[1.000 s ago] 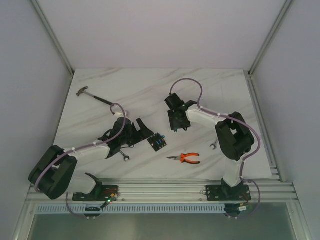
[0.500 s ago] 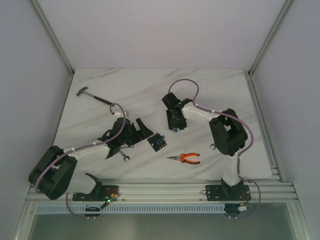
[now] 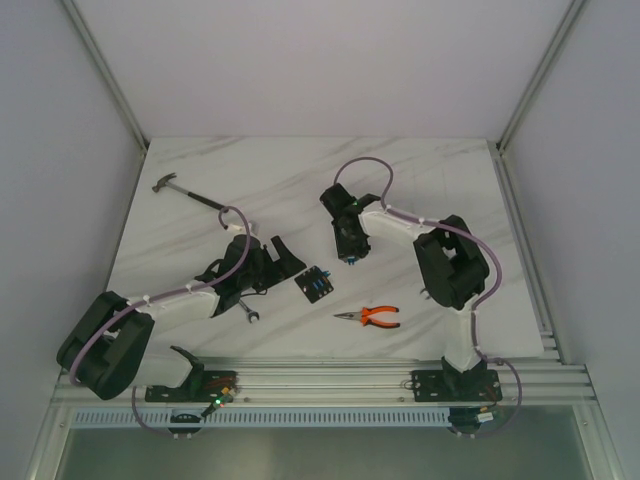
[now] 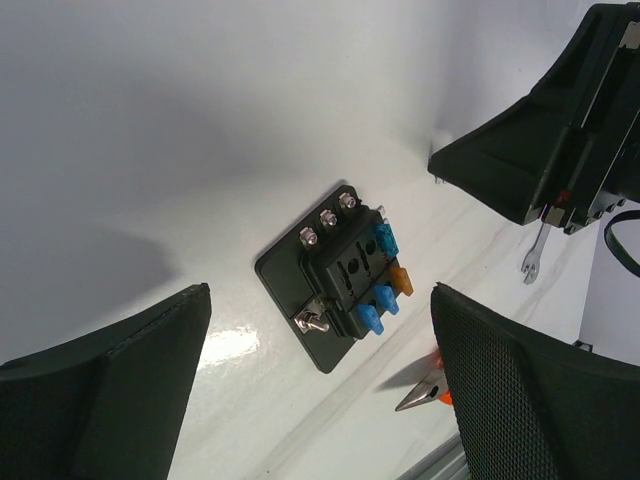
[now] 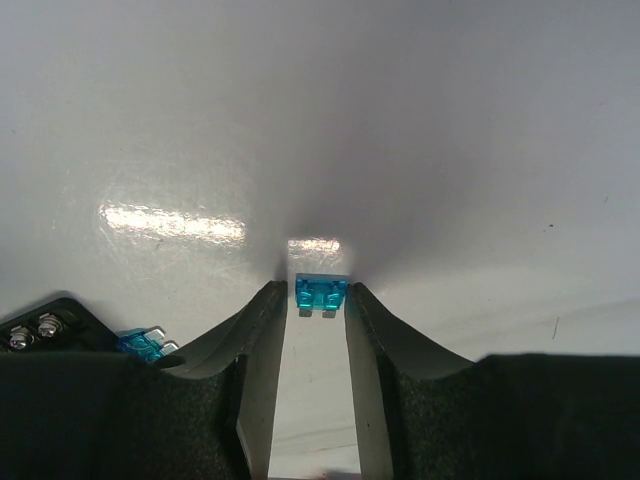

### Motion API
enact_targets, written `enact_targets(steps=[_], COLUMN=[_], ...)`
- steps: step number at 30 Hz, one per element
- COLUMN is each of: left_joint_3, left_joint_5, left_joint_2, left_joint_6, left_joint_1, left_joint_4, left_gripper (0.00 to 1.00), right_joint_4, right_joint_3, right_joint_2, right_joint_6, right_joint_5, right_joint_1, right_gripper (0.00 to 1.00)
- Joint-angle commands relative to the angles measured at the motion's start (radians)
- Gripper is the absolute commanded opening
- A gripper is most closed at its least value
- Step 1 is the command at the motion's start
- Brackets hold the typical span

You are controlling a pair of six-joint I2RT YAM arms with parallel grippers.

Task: Snap on the fuse box
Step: Pick up the fuse from the center of the board.

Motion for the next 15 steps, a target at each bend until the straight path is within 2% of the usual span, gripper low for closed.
enact_targets(steps=[1,9,15], left_joint_3=[-0.009,-0.012,-0.01], left_joint_5=[-0.007,-0.007,-0.008], left_joint_2=[-0.004,-0.005,-0.012], left_joint_6=[0.017,0.015,0.027], left_joint_1=[0.006,0.005,0.006], left_joint_4=[-0.014,-0.013,-0.006], left_gripper=[1.0,1.0,0.99], right_joint_4=[-0.054,-0.038,0.027], right_joint_3=[0.019,0.011,-0.009], right_joint_2=[0.058,0.065,-0.005], right_joint_6=[0.008,0.009,0.005], right_joint_5=[0.031,0.047,0.043], right_joint_1=[0.009,0.015,0.033], right_gripper=[0.35,0.27,0.22])
